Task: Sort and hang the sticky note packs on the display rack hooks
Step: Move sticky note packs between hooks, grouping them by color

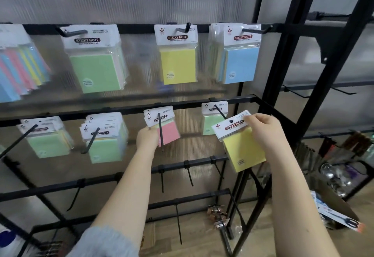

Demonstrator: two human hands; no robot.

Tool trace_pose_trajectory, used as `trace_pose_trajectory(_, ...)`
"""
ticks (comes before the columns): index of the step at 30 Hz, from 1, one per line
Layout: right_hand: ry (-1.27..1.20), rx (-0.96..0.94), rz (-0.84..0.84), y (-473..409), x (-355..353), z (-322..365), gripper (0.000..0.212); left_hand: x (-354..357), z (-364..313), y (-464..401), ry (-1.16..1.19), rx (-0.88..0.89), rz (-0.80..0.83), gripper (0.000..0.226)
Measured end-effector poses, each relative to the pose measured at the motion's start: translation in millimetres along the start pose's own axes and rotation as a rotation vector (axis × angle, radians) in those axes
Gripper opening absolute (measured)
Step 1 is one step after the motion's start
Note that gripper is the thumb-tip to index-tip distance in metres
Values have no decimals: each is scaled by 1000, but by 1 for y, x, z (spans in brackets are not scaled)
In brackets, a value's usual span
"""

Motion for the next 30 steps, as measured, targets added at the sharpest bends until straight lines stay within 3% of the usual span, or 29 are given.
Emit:
trace_pose_trajectory(9, -10, -19, -2, 0, 1, 13, 26, -7, 1, 3, 5, 79, -90, 25)
trace_pose_trajectory(15, -26, -10, 4, 1, 4, 14, 26, 8, 5, -6, 212, -15, 27, 40)
trace_pose_trajectory(18, -26, -11, 7, 2, 3, 14, 27, 13, 8, -1, 280, -46, 96, 36)
trace_pose_trajectory(22, -42, -11, 11, 3, 2, 14, 28, 14, 10, 3, 270, -17, 124, 39)
trace_pose_trajectory(30, -86, -9, -2, 8, -2, 14, 27, -3, 5, 22, 147, 110, 16, 34)
Point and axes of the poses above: each hand's wrist, its own y-axis away from the middle knuckle, its own x-axis out of the palm, z = x × y, the point moved 7 cm from there along -y, towards the middle knuckle, and after that the axes turned 11 degrees about y, right-handed, at the moved point
